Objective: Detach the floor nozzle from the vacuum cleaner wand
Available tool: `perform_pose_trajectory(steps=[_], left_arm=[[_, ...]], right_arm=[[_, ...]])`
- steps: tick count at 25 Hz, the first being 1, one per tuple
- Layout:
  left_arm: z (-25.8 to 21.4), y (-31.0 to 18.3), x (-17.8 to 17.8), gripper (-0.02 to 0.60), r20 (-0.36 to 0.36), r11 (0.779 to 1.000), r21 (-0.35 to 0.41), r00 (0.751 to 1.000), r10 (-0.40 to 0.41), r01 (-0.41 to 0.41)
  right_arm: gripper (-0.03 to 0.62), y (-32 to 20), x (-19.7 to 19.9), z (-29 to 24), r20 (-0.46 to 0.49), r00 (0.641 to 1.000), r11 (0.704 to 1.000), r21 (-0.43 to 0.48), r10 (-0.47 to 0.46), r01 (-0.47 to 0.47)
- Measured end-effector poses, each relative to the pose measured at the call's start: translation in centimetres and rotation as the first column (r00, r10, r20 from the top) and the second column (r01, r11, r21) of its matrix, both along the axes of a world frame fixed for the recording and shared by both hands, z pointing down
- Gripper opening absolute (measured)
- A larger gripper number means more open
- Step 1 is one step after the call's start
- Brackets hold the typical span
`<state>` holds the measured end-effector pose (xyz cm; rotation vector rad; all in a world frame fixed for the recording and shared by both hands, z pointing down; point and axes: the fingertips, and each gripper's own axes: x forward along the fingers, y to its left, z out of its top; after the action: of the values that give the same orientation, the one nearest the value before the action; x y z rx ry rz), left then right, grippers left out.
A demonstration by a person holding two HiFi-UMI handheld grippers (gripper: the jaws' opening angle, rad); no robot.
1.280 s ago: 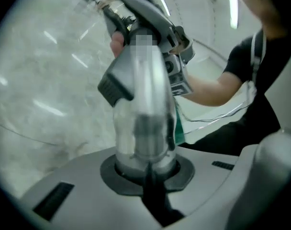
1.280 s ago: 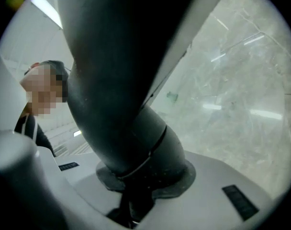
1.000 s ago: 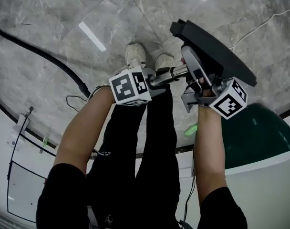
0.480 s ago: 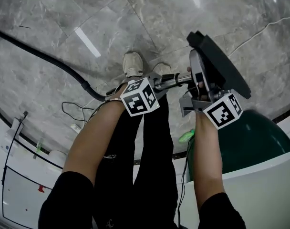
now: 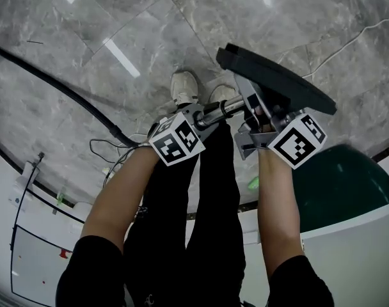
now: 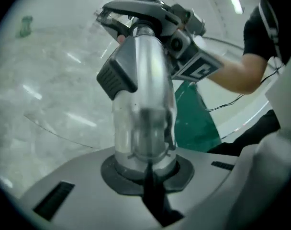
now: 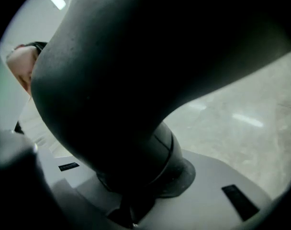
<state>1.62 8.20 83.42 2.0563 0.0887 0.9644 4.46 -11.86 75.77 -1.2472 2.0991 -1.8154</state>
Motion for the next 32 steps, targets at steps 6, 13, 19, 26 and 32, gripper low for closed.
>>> perform_pose_trajectory(steps=[6, 13, 19, 26, 32], left_arm=[[2.3, 1.1, 0.5, 0.043, 0.002, 0.985, 0.02, 0.985, 0.172, -0.172], [8.1, -1.5, -4.9, 0.043, 0.116, 0.996, 0.022, 0.99, 0.085, -0.088], [12.4, -0.5, -4.9, 0.043, 0.188, 0.984, 0.099, 0.974, 0.129, -0.149], [18.4, 0.2, -5.1, 0.043, 0.288, 0.977, 0.19, 0.957, 0.04, -0.098], [22.2, 0.7, -4.7, 0.133, 0.325, 0.985, 0.17, 0.944, -0.045, -0.012]], right_arm=[[0.087, 2.0, 5.8, 2.5, -0.244, 0.95, 0.97, -0.09, 0.197, -0.225], [0.087, -1.4, 13.4, -1.5, -0.176, 0.96, 0.966, 0.178, 0.217, -0.186], [0.087, 2.7, 9.1, 0.5, -0.155, 0.974, 0.986, 0.051, 0.164, -0.158], [0.087, 8.1, 4.8, 2.7, -0.162, 0.986, 0.999, -0.025, 0.028, -0.033], [0.087, 8.9, 7.9, 5.2, -0.193, 0.981, 0.999, -0.042, 0.014, -0.023]])
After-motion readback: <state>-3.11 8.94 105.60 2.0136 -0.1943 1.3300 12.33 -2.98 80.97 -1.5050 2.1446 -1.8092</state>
